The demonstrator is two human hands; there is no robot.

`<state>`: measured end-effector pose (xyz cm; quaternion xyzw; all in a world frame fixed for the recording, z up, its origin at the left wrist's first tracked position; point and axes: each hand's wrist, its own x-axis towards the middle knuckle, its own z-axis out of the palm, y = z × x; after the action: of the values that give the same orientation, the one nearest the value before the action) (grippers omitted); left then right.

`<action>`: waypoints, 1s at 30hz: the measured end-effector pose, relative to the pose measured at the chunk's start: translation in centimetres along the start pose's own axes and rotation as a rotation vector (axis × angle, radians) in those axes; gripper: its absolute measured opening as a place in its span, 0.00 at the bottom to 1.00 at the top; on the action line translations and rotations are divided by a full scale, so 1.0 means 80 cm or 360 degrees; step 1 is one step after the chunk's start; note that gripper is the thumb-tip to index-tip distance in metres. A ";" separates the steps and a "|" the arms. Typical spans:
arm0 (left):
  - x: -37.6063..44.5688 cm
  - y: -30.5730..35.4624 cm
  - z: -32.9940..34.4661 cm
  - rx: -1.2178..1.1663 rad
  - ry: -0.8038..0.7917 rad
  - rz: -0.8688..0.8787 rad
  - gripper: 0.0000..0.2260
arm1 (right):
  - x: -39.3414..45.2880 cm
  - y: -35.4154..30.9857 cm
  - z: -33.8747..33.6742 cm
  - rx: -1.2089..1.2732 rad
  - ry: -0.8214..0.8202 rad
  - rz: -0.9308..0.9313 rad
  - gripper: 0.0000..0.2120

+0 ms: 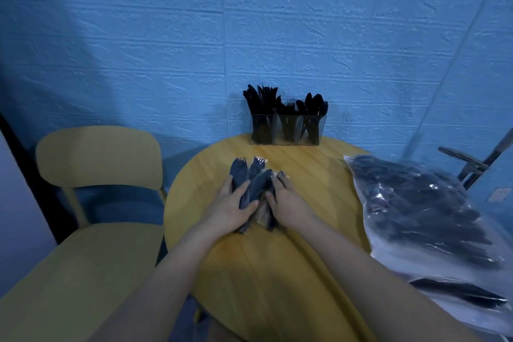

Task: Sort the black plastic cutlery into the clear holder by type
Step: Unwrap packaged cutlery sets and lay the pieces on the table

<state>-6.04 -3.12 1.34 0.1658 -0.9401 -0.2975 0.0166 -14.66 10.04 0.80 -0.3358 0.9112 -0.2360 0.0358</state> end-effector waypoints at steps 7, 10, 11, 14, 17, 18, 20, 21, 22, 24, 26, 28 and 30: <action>0.048 -0.011 0.000 0.0199 0.0103 -0.0082 0.29 | 0.069 -0.004 0.029 -0.0193 0.0007 0.0010 0.25; 0.074 -0.019 -0.008 0.0278 0.0119 -0.0113 0.28 | 0.100 -0.012 0.029 -0.0205 -0.0016 0.0054 0.25; 0.082 -0.022 -0.012 0.0292 0.0124 -0.0122 0.28 | 0.110 -0.015 0.029 -0.0213 -0.0033 0.0061 0.25; 0.103 -0.028 -0.020 0.0350 0.0119 -0.0152 0.29 | 0.130 -0.020 0.025 -0.0214 -0.0065 0.0044 0.25; 0.112 -0.032 -0.027 0.0431 0.0065 -0.0162 0.29 | 0.131 -0.018 0.013 -0.0176 0.0002 -0.0002 0.24; 0.112 -0.032 -0.030 0.0441 0.0044 -0.0158 0.29 | 0.126 -0.017 0.005 -0.0196 0.0029 -0.0025 0.24; 0.106 -0.029 -0.035 0.0462 0.0026 -0.0133 0.29 | 0.110 -0.011 -0.010 -0.0219 0.0079 -0.0059 0.24; 0.100 -0.024 -0.037 0.0475 0.0026 -0.0108 0.29 | 0.099 -0.008 -0.020 -0.0227 0.0091 -0.0070 0.23; 0.093 -0.015 -0.037 0.0484 0.0036 -0.0072 0.28 | 0.086 -0.006 -0.032 -0.0238 0.0088 -0.0084 0.23; 0.078 0.010 -0.033 0.0481 0.0098 0.0061 0.27 | 0.058 0.002 -0.059 -0.0273 0.0065 -0.0101 0.20; 0.058 0.044 -0.021 0.0398 0.0167 0.0297 0.25 | 0.024 0.013 -0.089 -0.0325 0.0079 -0.0112 0.19; 0.033 0.086 -0.004 0.0262 0.0153 0.0587 0.20 | -0.014 0.034 -0.120 -0.0358 0.0087 -0.0095 0.18; 0.006 0.127 0.010 0.0110 0.0066 0.0852 0.16 | -0.050 0.067 -0.149 -0.0402 0.0045 -0.0017 0.17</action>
<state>-9.69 4.99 6.37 -0.0819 -0.9595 -0.2467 0.1083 -17.46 20.95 8.56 -0.3391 0.9323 -0.1242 -0.0210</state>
